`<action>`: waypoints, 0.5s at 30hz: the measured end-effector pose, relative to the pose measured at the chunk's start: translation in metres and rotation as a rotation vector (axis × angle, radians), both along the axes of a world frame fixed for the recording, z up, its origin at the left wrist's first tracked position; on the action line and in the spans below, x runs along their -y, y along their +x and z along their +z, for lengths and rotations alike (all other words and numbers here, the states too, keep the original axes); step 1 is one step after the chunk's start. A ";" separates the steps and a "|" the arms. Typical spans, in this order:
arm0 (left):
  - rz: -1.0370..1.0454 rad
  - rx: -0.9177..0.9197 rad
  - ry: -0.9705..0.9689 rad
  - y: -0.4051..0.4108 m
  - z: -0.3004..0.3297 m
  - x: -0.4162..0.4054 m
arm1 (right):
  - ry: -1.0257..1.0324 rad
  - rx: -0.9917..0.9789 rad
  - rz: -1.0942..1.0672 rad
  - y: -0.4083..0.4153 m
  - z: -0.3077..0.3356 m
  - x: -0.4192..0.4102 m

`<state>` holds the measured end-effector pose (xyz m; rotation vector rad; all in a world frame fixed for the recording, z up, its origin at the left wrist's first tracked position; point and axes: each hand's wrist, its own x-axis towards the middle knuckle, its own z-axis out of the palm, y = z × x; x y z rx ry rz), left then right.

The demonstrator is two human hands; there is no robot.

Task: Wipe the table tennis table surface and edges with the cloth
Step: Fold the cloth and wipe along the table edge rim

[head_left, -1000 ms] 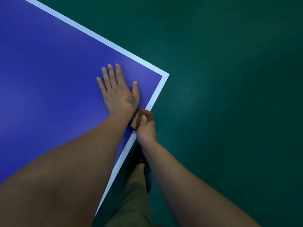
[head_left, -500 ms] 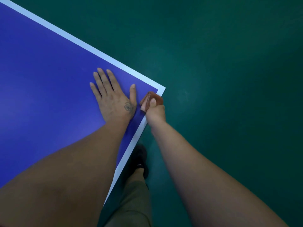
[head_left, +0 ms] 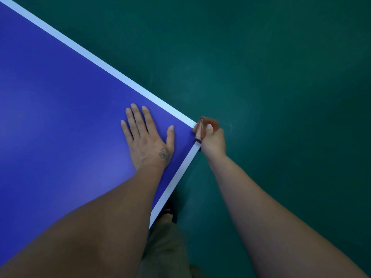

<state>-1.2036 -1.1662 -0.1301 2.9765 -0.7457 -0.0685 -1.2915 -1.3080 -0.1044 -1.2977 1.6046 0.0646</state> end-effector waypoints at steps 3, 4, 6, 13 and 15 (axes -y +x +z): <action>-0.004 -0.008 -0.001 0.000 -0.001 -0.001 | -0.107 -0.023 0.193 -0.008 0.003 0.017; -0.005 -0.009 -0.001 0.000 -0.001 -0.001 | -0.129 -0.018 0.282 -0.011 0.004 0.022; -0.001 -0.017 0.006 0.001 -0.002 -0.001 | -0.153 -0.005 0.508 -0.016 0.009 0.033; 0.012 -0.025 0.014 0.002 -0.003 -0.001 | 0.002 -0.008 0.958 -0.003 0.019 0.063; 0.017 -0.023 0.001 0.002 -0.003 -0.002 | 0.045 -0.029 1.034 0.006 0.020 0.069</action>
